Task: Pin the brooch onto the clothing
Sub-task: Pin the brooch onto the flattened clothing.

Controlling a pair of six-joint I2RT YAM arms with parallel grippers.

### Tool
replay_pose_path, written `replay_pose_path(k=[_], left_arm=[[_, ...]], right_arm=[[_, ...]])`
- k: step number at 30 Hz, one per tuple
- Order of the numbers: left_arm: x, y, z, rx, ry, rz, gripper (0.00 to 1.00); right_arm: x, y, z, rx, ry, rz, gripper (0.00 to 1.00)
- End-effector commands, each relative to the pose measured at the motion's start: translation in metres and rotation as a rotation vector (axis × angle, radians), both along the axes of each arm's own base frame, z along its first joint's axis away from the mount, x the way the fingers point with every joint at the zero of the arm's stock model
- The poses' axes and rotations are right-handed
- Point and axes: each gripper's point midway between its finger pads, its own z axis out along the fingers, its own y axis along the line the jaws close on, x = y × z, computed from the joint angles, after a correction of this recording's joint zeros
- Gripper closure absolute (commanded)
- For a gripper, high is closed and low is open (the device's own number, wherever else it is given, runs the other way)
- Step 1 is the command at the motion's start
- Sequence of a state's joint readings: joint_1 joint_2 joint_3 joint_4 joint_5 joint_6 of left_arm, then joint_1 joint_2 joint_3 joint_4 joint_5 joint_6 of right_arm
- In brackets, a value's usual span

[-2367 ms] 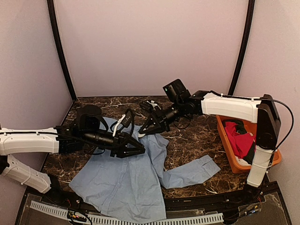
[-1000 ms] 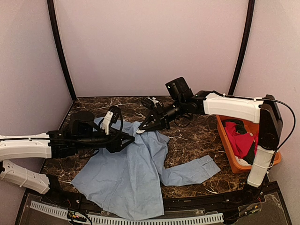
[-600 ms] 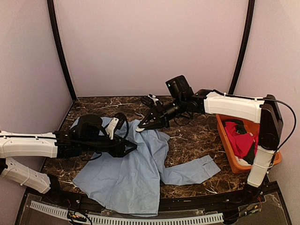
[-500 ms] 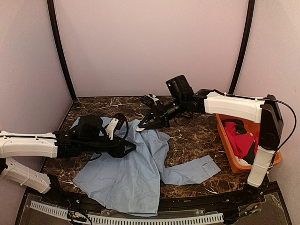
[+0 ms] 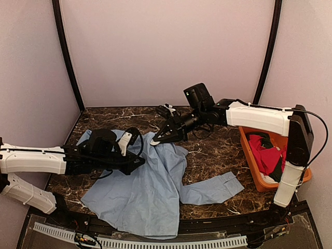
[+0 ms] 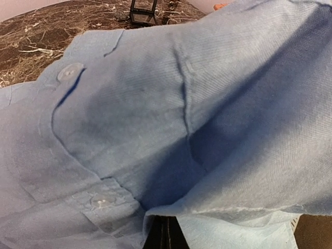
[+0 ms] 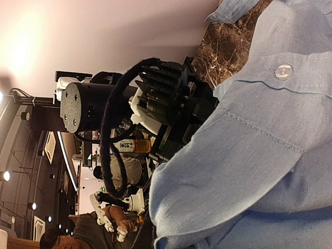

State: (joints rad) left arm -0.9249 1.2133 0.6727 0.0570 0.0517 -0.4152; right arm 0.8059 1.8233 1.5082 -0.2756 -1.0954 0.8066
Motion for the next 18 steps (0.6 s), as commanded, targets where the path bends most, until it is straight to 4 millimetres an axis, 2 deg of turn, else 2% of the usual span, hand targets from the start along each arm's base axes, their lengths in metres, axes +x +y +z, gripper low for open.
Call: replay_pose_path(k=[1,5,7,8,9,11,13,15,18], left_arm=[[0.014,0.015,0.022,0.054,-0.112,0.060,0.99],[0.026,0.038,0.031,0.121,-0.179,0.132,0.99],[0.028,0.041,0.032,0.110,-0.168,0.120,0.96],[0.028,0.040,0.032,0.096,-0.164,0.106,0.80],[0.025,0.035,0.031,0.072,-0.147,0.069,0.73],[0.016,0.021,0.031,0.011,-0.120,-0.019,0.45],[0.007,0.011,0.029,-0.032,-0.093,-0.088,0.34],[-0.001,0.003,0.028,-0.074,-0.079,-0.145,0.27],[-0.011,-0.003,0.030,-0.119,-0.064,-0.205,0.25]], right_arm=[[-0.001,-0.005,0.016,0.061,-0.060,0.009,1.00],[0.004,-0.009,0.007,0.052,-0.061,-0.004,1.00],[0.008,-0.011,0.005,0.050,-0.058,-0.009,1.00],[0.009,-0.012,0.004,0.050,-0.059,-0.010,1.00],[0.010,-0.012,0.004,0.050,-0.059,-0.012,1.00],[0.011,-0.012,0.003,0.051,-0.059,-0.011,1.00],[0.012,-0.013,0.003,0.052,-0.057,-0.011,1.00],[0.013,-0.015,0.003,0.053,-0.057,-0.012,1.00],[0.012,-0.015,0.002,0.053,-0.057,-0.011,1.00]])
